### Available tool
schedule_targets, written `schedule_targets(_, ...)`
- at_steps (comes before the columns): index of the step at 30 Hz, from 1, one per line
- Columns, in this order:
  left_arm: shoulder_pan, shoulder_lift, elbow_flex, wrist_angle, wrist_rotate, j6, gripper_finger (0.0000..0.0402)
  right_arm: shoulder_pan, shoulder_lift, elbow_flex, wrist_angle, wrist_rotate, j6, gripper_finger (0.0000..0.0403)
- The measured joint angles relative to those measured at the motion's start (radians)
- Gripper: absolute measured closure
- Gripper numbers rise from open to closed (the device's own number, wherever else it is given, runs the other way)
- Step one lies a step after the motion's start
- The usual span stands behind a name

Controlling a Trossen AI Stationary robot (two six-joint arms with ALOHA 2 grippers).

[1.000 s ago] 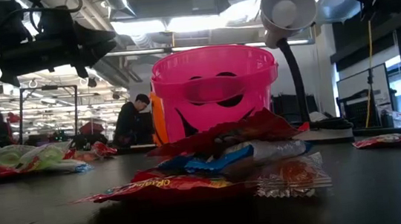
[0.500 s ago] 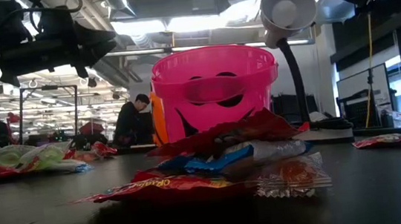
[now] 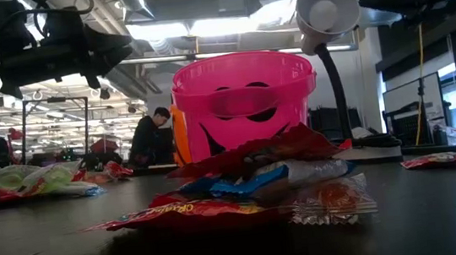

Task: Sort candy
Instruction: Put the red candy into the orange bucket

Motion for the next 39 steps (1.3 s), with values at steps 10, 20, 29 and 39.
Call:
schedule_targets(10,0.000,0.000,0.000,0.000,0.000,0.000,0.0250,0.000,0.000,0.000,-0.079,-0.024,0.099,0.0384)
schedule_targets(20,0.000,0.000,0.000,-0.001,0.000,0.000,0.0250,-0.001,0.084,0.112,-0.197,-0.028,0.101,0.0384)
schedule_targets(29,0.000,0.000,0.000,-0.001,0.000,0.000,0.0250,-0.001,0.208,0.247,-0.394,-0.038,0.129,0.0384)
schedule_targets(39,0.000,0.000,0.000,-0.002,0.000,0.000,0.0250,-0.001,0.230,0.247,-0.534,-0.047,0.267,0.0376)
